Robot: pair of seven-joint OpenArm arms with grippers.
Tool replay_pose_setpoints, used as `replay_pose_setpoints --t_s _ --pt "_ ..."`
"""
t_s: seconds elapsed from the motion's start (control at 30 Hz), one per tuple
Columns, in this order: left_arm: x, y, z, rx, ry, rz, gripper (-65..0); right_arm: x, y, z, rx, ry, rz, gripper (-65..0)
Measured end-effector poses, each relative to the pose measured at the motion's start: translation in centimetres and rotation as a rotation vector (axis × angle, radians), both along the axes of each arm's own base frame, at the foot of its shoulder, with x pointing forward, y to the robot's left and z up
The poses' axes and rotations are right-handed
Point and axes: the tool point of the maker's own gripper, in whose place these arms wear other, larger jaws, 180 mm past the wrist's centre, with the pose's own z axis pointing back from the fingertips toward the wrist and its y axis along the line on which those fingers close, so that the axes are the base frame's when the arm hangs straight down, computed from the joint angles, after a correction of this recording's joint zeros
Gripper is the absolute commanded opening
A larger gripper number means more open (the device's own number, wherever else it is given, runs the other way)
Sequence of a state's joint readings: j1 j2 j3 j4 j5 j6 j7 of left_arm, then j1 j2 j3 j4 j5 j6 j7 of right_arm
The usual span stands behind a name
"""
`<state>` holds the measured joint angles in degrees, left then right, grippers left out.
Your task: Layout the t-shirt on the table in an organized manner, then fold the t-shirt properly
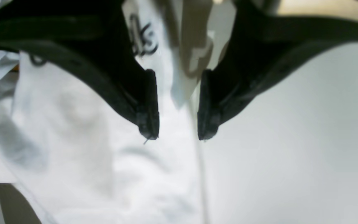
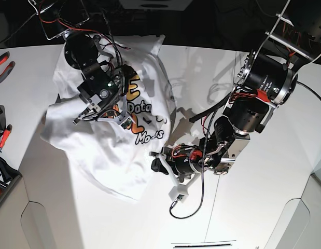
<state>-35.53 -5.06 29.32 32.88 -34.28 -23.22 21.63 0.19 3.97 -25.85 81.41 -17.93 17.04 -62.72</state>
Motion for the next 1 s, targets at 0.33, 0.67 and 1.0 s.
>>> replay_pose_setpoints --t_s 0.33,0.67,1.0 --pt "0.3 2.1 -1.5 0.148 -0.083 0.052 -40.4 -0.7 1.1 -0.1 0.001 0.021 0.115 -65.0" --pt "-2.2 -1.3 -2.8 0.049 -0.059 0.045 -52.4 -0.7 1.0 -0.1 0.015 0.025 0.117 -65.0" --pt "1.6 0.0 4.8 -0.008 -0.175 0.054 -65.0 -0.7 0.9 -0.1 0.013 0.027 0.117 -65.0"
